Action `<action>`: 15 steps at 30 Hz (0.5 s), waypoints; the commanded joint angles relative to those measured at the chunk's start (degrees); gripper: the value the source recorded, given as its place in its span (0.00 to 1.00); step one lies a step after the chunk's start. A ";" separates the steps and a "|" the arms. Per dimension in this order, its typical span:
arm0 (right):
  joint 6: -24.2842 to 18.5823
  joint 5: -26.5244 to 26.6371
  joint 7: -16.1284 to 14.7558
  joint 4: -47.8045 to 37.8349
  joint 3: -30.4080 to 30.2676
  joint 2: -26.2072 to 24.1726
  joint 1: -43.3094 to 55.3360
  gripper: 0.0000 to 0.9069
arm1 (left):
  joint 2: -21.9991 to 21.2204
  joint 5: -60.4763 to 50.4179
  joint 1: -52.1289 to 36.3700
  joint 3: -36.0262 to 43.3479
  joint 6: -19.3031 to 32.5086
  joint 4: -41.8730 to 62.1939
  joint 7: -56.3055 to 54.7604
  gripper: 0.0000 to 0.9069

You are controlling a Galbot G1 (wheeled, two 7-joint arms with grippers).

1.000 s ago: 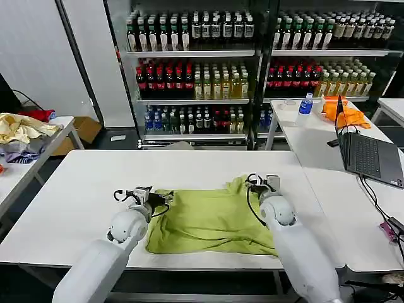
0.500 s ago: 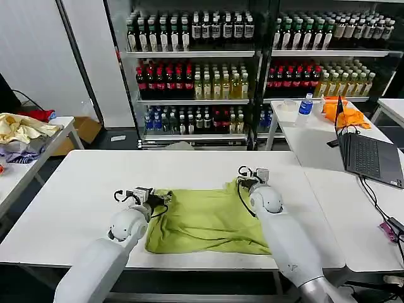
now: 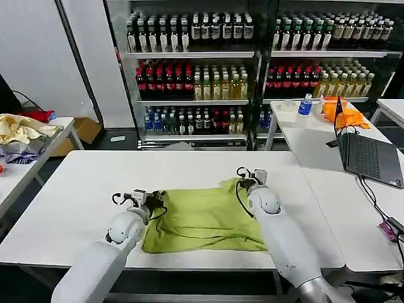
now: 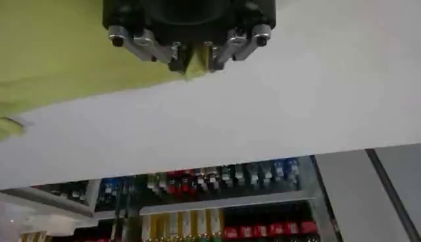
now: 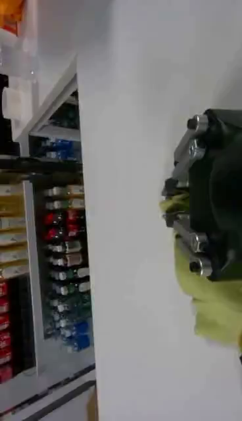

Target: Fold and organize the clothes.

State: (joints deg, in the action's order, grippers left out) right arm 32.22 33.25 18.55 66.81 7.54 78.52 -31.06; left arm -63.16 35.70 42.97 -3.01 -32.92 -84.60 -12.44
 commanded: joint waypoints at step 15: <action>0.27 4.87 0.75 27.86 1.91 -6.99 -8.39 0.00 | 3.96 7.49 2.59 -2.14 1.11 -11.34 1.32 0.02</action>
State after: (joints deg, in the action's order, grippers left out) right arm 32.58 36.62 19.12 81.97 9.01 74.51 -36.06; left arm -60.98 40.98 45.03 -4.76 -32.23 -89.84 -11.40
